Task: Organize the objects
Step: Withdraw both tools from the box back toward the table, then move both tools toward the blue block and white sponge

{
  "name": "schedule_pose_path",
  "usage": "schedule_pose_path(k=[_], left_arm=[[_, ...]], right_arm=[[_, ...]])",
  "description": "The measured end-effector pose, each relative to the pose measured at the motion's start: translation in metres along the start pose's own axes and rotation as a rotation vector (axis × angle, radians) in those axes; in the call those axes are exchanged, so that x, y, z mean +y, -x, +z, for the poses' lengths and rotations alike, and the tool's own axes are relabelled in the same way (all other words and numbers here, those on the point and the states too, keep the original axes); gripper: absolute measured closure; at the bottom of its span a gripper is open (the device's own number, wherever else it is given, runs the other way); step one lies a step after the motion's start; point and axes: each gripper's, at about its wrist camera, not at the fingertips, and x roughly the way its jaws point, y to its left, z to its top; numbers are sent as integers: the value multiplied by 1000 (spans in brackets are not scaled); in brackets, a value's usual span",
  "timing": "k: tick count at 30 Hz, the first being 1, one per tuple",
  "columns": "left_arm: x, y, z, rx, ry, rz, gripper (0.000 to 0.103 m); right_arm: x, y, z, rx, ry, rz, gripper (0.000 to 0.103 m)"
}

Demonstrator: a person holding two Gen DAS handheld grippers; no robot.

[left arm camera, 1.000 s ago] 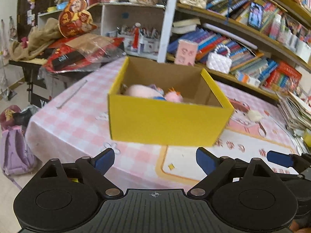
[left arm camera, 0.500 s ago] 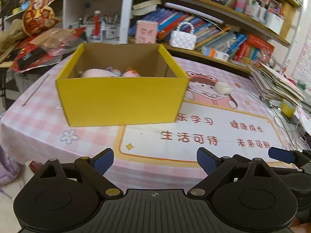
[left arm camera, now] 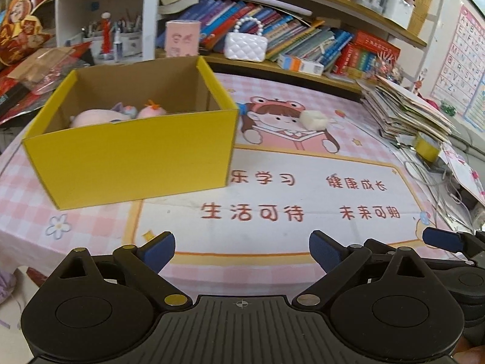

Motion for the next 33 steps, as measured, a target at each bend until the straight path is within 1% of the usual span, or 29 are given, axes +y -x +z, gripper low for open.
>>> schedule_pose_path(k=[9, 16, 25, 29, 31, 33], left_arm=[[-30, -28, 16, 24, -37, -34, 6], [-51, -54, 33, 47, -46, -22, 6], [-71, -89, 63, 48, -20, 43, 6], [-79, -102, 80, 27, -9, 88, 6], [-84, -108, 88, 12, -9, 120, 6], [-88, -116, 97, -2, -1, 149, 8]], right_arm=[[-33, -21, 10, 21, -27, -35, 23], [-56, -49, 26, 57, -32, -25, 23], [-76, -91, 63, 63, 14, 50, 23], [-86, -110, 83, 46, 30, 91, 25], [-90, -118, 92, 30, 38, 119, 28], [-92, -128, 101, 14, 55, 144, 29]])
